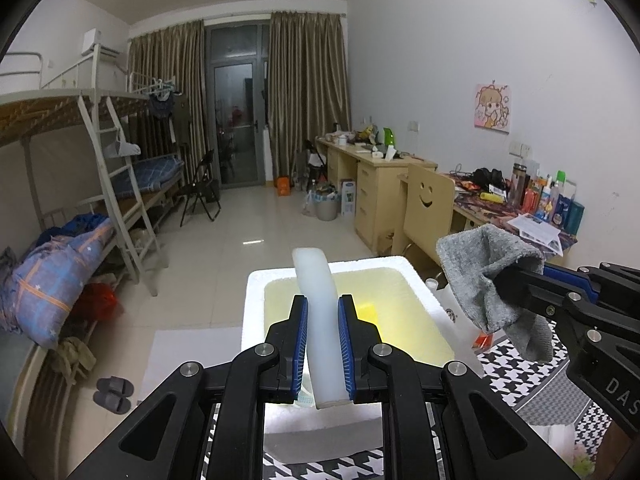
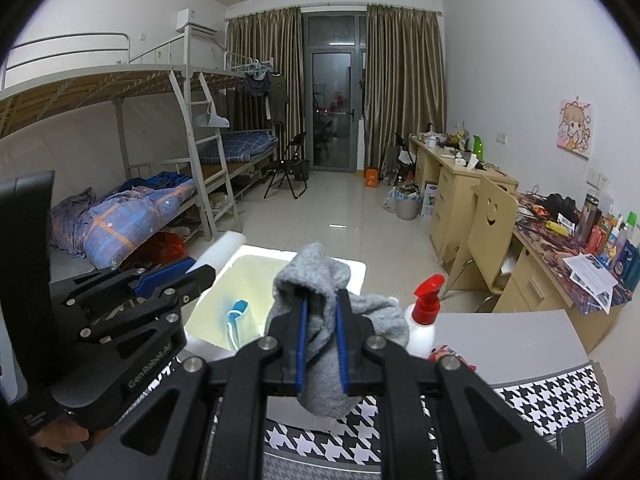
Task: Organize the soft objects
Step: 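Lower the foam roll into the foam box and open left gripper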
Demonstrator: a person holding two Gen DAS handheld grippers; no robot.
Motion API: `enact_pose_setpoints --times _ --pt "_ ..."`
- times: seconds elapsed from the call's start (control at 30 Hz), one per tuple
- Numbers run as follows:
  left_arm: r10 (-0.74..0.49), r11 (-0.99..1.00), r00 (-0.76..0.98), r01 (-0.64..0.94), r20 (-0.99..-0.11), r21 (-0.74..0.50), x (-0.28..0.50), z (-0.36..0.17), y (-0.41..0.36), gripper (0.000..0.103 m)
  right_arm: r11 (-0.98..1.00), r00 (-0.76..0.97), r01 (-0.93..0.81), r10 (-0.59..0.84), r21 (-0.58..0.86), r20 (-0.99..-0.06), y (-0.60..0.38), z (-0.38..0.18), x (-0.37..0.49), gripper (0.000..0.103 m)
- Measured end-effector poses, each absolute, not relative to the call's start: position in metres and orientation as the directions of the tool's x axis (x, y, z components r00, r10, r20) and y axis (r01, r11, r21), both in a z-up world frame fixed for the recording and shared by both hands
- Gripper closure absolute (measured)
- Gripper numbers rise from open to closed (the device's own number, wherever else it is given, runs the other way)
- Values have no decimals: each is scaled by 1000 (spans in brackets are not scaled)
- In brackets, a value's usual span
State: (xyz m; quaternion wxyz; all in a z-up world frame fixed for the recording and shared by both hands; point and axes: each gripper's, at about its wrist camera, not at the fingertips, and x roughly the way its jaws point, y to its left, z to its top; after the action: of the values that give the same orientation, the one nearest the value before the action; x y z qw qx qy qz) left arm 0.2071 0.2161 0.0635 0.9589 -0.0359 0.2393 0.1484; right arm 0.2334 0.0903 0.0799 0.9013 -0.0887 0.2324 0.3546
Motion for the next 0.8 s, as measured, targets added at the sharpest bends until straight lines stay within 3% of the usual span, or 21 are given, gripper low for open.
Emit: enact_pose_setpoints --times 0.67,0.77,0.8 --pt "255 952 800 -305 -543 -1 250 41 232 85 745 625 -667 572 18 -531 110 70 258 87" --pt "239 955 791 -296 -564 -9 255 36 234 68 749 625 -662 568 22 -536 110 69 261 87" --pt "250 952 787 -307 -564 -6 255 35 236 59 750 624 -661 566 22 -539 111 68 262 87"
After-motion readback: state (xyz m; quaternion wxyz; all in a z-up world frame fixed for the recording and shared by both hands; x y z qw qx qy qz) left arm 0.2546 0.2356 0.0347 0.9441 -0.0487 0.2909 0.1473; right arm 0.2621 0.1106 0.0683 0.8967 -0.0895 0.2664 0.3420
